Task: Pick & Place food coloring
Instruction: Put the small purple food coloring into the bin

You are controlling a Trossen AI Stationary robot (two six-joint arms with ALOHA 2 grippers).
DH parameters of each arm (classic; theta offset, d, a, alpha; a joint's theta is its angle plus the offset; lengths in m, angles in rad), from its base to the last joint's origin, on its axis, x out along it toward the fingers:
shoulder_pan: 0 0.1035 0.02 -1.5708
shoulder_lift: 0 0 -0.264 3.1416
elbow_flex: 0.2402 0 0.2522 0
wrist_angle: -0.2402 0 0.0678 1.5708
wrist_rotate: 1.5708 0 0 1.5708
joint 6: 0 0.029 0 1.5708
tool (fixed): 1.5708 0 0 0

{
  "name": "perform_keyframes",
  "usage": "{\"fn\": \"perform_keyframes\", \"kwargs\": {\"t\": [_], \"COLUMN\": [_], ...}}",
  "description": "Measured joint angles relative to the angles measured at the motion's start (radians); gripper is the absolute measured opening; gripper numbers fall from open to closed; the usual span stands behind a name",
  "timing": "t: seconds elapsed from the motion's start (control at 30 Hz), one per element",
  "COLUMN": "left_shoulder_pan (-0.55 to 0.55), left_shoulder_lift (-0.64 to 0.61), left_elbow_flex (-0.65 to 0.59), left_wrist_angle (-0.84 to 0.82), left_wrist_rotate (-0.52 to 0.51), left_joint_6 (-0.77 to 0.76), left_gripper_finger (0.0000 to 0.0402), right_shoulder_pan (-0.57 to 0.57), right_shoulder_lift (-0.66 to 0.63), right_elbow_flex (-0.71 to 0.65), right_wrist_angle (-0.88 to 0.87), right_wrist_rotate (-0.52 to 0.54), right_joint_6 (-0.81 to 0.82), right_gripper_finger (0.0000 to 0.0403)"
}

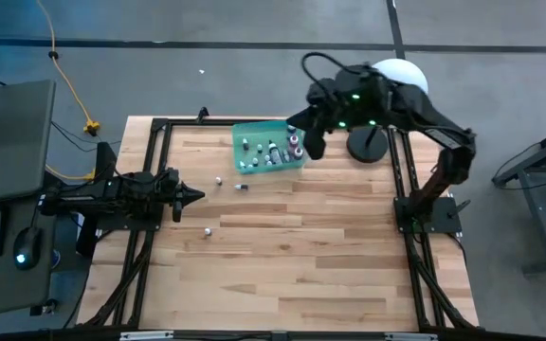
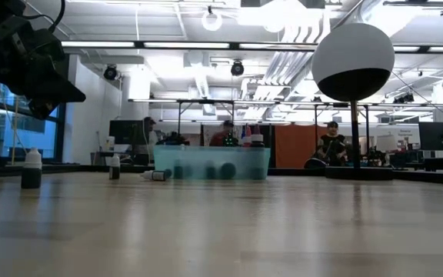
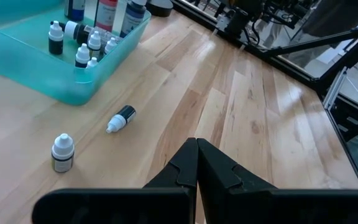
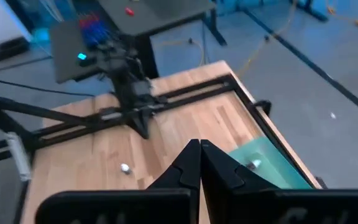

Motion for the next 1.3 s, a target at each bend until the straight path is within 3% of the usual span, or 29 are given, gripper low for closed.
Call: {"fn": "perform_keyframes", "kwargs": {"t": [0.1,0.17,0.37,0.47,0.73,0.83,1.0,1.2,1.3], "left_shoulder_pan": [0.0,0.0,0.0,0.0,0.0,0.0,0.0,0.0,0.0], "left_shoulder_lift": [0.0,0.0,0.0,0.0,0.0,0.0,0.0,0.0,0.0], "left_elbow_flex": [0.0,0.0,0.0,0.0,0.0,0.0,0.0,0.0,0.0], "left_wrist_angle": [0.0,0.0,0.0,0.0,0.0,0.0,0.0,0.0,0.0], "left_wrist_rotate": [0.0,0.0,0.0,0.0,0.0,0.0,-0.001,-0.001,-0.001], "left_joint_6": [0.0,0.0,0.0,0.0,0.0,0.0,0.0,0.0,0.0], "left_gripper_finger": [0.0,0.0,0.0,0.0,0.0,0.0,0.0,0.0,0.0], "right_shoulder_pan": [0.03,0.05,0.086,0.093,0.083,0.083,0.096,0.134,0.15], "right_shoulder_lift": [-0.069,-0.151,-0.501,-0.644,-0.993,-1.135,-1.329,-1.444,-1.475], "right_elbow_flex": [-0.048,-0.175,-0.868,-1.205,-1.813,-1.971,-2.128,-2.235,-2.247], "right_wrist_angle": [0.057,0.204,0.959,1.25,1.679,1.77,1.722,1.722,1.637], "right_wrist_rotate": [0.0,-0.003,-0.025,-0.025,-0.029,-0.045,-0.028,-0.045,-0.053], "right_joint_6": [-0.001,-0.002,0.055,0.087,0.147,0.141,0.181,0.179,0.179], "right_gripper_finger": [0.0,0.0,0.0,0.0,0.0,0.0,0.0,0.0,0.0]}}
